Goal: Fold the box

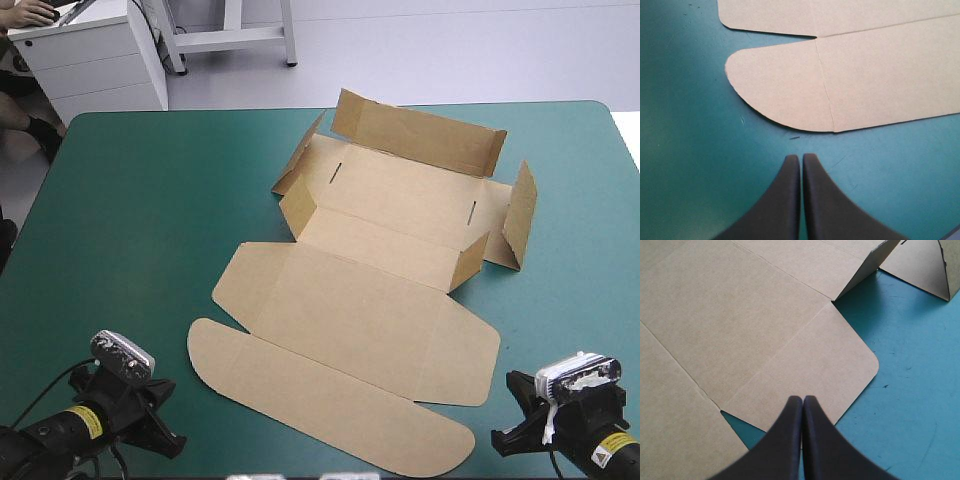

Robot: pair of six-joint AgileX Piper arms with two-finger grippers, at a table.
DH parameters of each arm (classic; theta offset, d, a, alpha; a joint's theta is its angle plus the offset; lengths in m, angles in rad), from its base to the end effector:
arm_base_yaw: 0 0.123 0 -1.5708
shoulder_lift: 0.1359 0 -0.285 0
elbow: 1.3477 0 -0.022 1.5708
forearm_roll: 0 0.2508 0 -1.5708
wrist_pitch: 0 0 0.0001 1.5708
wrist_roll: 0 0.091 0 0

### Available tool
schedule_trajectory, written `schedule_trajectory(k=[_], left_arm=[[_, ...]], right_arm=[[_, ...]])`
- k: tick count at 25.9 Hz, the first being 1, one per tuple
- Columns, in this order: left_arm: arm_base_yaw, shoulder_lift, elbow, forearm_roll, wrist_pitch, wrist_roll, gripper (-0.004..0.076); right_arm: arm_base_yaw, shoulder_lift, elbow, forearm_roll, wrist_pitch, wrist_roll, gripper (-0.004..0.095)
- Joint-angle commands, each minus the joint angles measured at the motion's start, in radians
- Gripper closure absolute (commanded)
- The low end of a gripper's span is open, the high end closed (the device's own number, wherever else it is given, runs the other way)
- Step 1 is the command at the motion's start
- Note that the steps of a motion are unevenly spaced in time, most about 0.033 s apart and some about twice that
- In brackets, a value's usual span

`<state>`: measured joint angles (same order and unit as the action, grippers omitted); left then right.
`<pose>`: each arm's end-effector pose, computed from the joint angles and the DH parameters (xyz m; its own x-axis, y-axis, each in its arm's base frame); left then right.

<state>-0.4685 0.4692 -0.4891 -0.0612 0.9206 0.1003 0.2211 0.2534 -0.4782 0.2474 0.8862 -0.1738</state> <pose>0.0650 -0.0378 0.2677 -0.6162 0.3826 -0.6885 0.5209 0.8536 0.0082 0.0391 0.0265 0.2816 -0.5116 -0.1305 -0.8492 -0.3802 0.9208 0.0875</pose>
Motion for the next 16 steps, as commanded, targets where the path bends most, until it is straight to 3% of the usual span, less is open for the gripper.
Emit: schedule_trajectory(k=[1, 13, 16], left_arm=[[-0.002, 0.013, -0.027, -0.013, -0.048, -0.002, 0.0731], [-0.002, 0.013, -0.027, -0.013, -0.039, -0.002, 0.0731], [-0.002, 0.013, -0.027, -0.013, -0.039, -0.002, 0.0731]], right_arm=[[0.003, 0.01, -0.023, 0.013, -0.055, -0.004, 0.0923], [0.003, 0.01, -0.023, 0.016, -0.051, -0.004, 0.0915], [0.003, 0.01, -0.023, 0.016, -0.051, -0.004, 0.0832]])
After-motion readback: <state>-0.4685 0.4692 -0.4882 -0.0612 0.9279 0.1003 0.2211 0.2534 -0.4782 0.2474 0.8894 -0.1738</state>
